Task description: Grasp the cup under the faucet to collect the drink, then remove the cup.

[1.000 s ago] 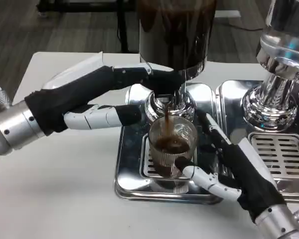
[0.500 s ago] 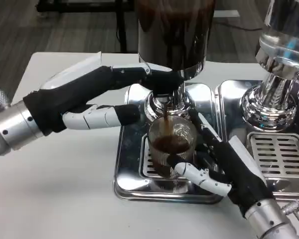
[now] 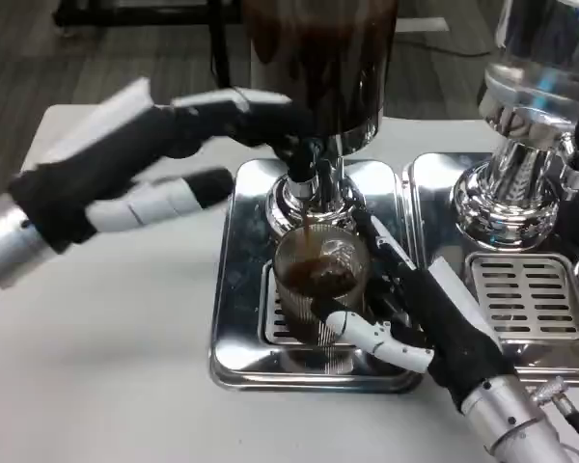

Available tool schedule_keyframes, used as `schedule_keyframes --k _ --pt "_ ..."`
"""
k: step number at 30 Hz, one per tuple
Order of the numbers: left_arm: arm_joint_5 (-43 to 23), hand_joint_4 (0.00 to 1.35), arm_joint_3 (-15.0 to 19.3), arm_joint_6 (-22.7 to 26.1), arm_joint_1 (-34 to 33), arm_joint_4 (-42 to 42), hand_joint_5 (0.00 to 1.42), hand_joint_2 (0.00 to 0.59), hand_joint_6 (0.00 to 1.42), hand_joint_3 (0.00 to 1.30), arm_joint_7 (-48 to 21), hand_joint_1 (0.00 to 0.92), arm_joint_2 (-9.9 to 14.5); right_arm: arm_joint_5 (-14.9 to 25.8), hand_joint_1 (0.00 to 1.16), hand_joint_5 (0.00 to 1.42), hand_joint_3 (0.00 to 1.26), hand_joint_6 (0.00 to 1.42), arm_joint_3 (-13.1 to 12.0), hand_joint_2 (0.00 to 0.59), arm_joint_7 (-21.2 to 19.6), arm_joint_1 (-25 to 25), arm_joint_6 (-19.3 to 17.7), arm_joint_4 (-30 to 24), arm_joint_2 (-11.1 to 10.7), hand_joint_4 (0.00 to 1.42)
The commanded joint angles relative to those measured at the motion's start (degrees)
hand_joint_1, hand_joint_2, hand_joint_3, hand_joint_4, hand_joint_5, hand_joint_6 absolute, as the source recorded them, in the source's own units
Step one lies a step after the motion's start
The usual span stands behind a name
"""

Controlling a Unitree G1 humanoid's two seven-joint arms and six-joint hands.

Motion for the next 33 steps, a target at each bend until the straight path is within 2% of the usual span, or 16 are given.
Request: schedule_keyframes --k 1,7,15,25,33 --pt "1.3 0.26 2.5 1.0 1.8 1.3 0.3 0.101 0.29 0.28 1.6 0.0 0.8 0.1 0.51 0.0 0.0 0.17 0.6 0.184 0.4 -1.3 0.3 1.3 0.1 0.0" --pt "2.0 0.27 3.9 2.2 3.3 0.7 0.3 0.112 0.29 0.3 2.2 0.0 1.0 -0.2 0.51 0.0 0.0 0.17 1.1 0.18 0.0 -2.1 0.6 2.0 0.2 0.0" --pt "2.2 0.28 5.1 4.3 5.9 -0.8 0.3 0.136 0.29 0.33 2.3 0.0 1.4 0.7 0.52 0.0 0.0 0.17 1.7 0.171 0.7 -3.7 -1.3 5.0 0.7 0.0" --pt "2.3 0.31 5.3 6.0 7.1 -1.2 0.3 0.151 0.28 0.34 1.5 0.0 2.0 0.2 0.52 0.0 0.0 0.17 2.3 0.168 0.2 -5.0 -2.5 7.6 1.3 0.0" --pt "2.2 0.31 5.2 6.7 7.3 -0.8 0.3 0.153 0.28 0.35 1.1 0.0 2.1 -1.2 0.61 0.0 0.0 0.19 2.6 0.164 -1.7 -5.1 -2.6 7.9 1.6 0.0"
